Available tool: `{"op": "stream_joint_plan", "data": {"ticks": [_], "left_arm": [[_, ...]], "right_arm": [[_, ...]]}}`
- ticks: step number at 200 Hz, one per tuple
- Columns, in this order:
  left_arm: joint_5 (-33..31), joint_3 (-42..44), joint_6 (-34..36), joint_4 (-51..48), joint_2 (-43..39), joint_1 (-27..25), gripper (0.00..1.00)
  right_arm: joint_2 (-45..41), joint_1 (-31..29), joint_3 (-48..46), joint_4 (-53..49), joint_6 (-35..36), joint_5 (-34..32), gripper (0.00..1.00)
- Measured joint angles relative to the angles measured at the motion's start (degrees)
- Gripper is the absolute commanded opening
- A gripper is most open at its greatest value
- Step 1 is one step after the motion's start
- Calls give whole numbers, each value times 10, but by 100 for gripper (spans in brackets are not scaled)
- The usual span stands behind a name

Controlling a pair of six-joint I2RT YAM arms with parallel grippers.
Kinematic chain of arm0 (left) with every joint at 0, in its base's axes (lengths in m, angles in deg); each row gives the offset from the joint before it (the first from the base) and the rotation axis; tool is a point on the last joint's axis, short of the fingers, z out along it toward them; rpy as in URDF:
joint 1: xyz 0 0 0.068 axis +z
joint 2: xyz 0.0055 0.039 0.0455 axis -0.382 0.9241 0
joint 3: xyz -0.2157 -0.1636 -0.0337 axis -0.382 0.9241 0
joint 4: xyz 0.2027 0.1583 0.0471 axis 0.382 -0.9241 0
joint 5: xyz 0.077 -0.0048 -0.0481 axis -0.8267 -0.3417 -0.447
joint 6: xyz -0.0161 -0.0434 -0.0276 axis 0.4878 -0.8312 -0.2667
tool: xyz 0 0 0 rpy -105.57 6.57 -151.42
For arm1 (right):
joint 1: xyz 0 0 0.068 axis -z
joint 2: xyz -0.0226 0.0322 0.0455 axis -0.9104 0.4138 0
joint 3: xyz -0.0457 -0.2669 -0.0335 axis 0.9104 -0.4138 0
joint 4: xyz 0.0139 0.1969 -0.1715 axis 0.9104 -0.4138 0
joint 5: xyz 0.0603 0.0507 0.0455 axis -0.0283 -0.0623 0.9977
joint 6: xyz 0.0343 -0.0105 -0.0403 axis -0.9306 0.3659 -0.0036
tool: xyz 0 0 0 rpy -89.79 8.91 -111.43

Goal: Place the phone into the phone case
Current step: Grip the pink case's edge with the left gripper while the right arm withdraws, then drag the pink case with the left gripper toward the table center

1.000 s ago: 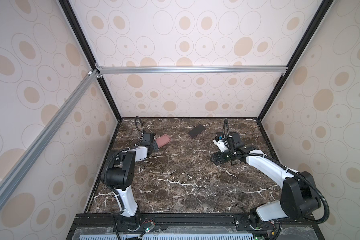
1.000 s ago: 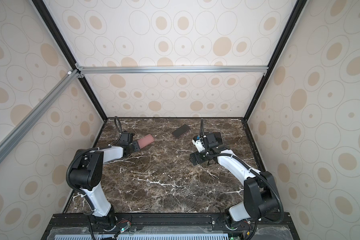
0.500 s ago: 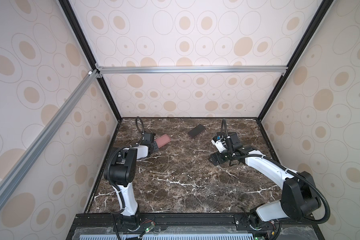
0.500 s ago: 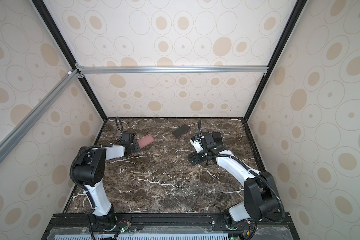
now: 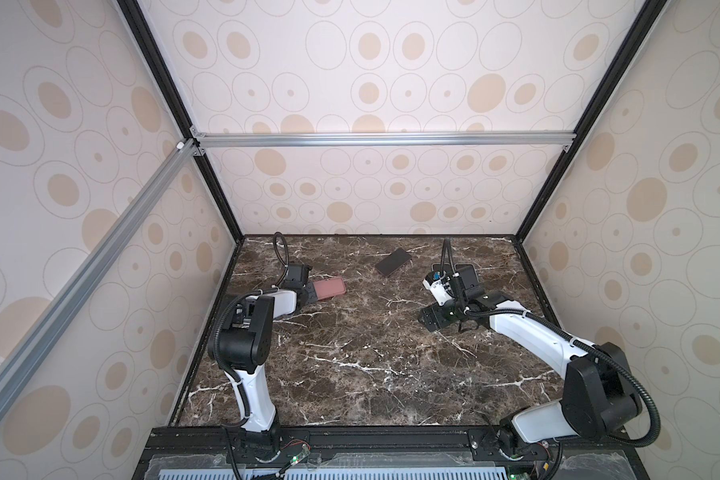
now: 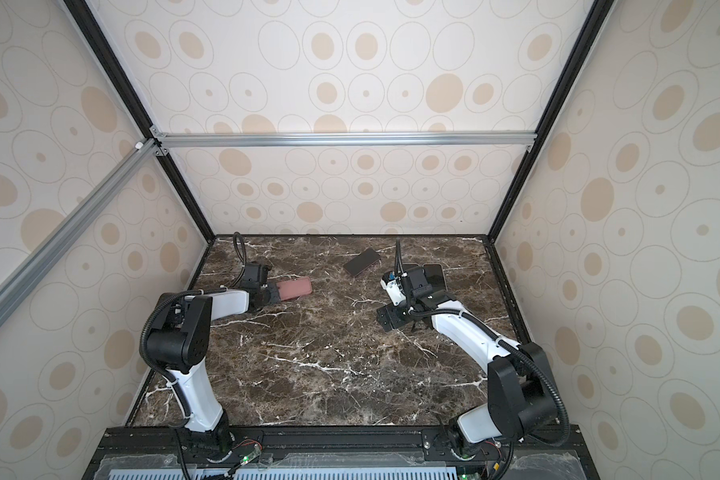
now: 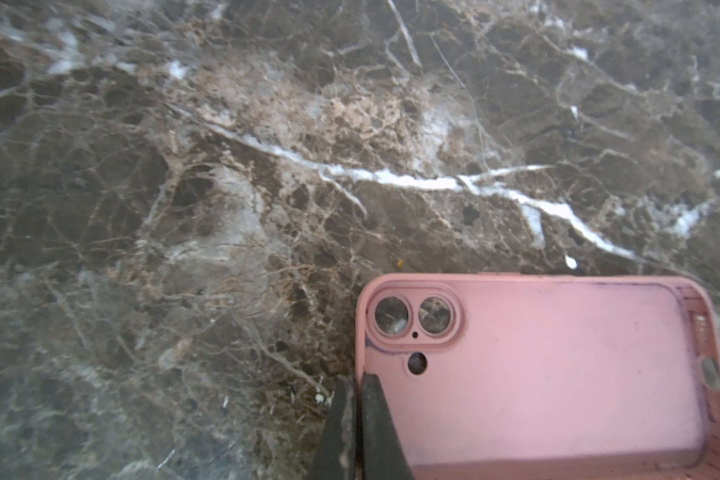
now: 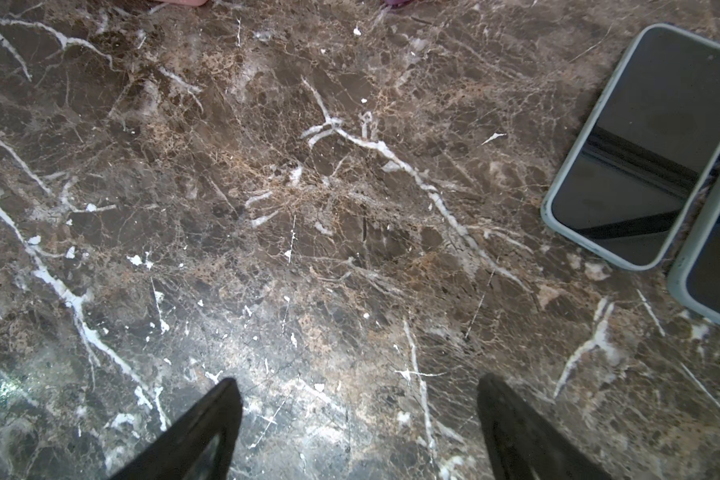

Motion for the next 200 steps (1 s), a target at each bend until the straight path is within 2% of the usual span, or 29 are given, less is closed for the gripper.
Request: {"op": "stream_joint_plan", "data": {"ticks": [57, 108, 200], "left_arm": [[70, 0, 18, -35, -18, -7, 3], [82, 4, 24, -81, -75, -54, 4], [63, 153, -18, -92, -195, -165, 4]], "right_arm": [[0, 0, 0, 1, -2, -24, 91], [0, 0, -3, 19, -12, -64, 92], [0, 0, -17, 46, -26, -83, 91]]}}
